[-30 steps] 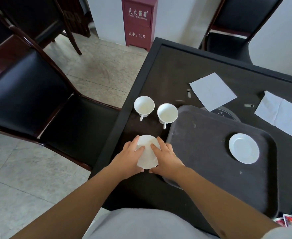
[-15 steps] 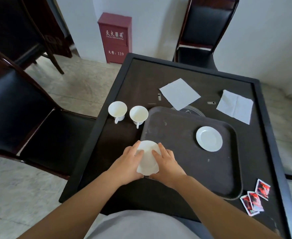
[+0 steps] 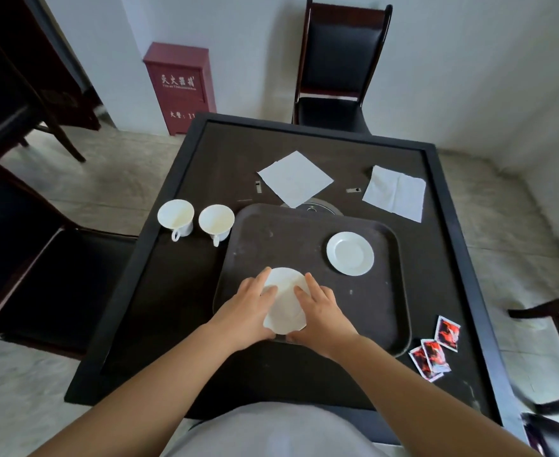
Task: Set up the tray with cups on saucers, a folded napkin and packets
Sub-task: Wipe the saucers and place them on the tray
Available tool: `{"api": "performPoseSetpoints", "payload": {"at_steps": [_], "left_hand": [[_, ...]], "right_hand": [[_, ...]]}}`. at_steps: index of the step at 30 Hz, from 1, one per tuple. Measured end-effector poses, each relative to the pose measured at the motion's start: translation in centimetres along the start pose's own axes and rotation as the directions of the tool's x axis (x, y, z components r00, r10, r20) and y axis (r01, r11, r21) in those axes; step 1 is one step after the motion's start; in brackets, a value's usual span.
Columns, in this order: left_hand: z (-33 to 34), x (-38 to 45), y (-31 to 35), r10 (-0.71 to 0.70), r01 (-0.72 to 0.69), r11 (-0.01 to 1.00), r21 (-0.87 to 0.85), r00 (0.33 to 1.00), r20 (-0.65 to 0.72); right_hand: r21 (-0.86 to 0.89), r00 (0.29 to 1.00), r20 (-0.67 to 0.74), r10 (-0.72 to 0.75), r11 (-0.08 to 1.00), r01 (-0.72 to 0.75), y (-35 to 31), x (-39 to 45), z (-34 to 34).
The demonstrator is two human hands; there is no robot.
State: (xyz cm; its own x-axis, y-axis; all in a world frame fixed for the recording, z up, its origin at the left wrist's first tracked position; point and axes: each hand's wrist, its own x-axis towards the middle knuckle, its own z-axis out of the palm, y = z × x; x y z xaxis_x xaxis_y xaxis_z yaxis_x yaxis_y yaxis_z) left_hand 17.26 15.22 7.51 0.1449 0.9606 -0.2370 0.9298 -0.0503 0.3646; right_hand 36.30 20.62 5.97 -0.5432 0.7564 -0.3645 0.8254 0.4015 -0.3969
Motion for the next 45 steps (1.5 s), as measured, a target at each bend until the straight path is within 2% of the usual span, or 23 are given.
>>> {"api": "performPoseSetpoints", "payload": {"at_steps": [13, 21, 37, 45], "left_hand": [[-1.8, 5.9, 0.2, -0.037, 0.034, 0.998, 0.043, 0.997, 0.06], [-1.5, 11.7, -2.8, -0.059, 0.055, 0.997, 0.046, 0.993, 0.097], [-0.1, 19.3, -9.1, -0.089, 0.101, 0.994, -0.031, 0.96, 0.266], [1.1, 19.0, -9.3, -0.048, 0.055, 0.998, -0.033, 0.978, 0.201]], "right_hand": [[-0.032, 0.999, -0.012, -0.043, 0.999, 0.042, 3.0, 4.9, -2.8], [-0.023, 0.999, 0.034, -0.024, 0.999, 0.025, 4.6, 10.8, -3.3], [0.07, 0.992, 0.122, 0.032, 0.997, -0.04, 5.6, 19.5, -2.2], [0.057, 0.997, 0.079, 0.015, 0.998, -0.02, 5.6, 19.4, -1.5]]}}
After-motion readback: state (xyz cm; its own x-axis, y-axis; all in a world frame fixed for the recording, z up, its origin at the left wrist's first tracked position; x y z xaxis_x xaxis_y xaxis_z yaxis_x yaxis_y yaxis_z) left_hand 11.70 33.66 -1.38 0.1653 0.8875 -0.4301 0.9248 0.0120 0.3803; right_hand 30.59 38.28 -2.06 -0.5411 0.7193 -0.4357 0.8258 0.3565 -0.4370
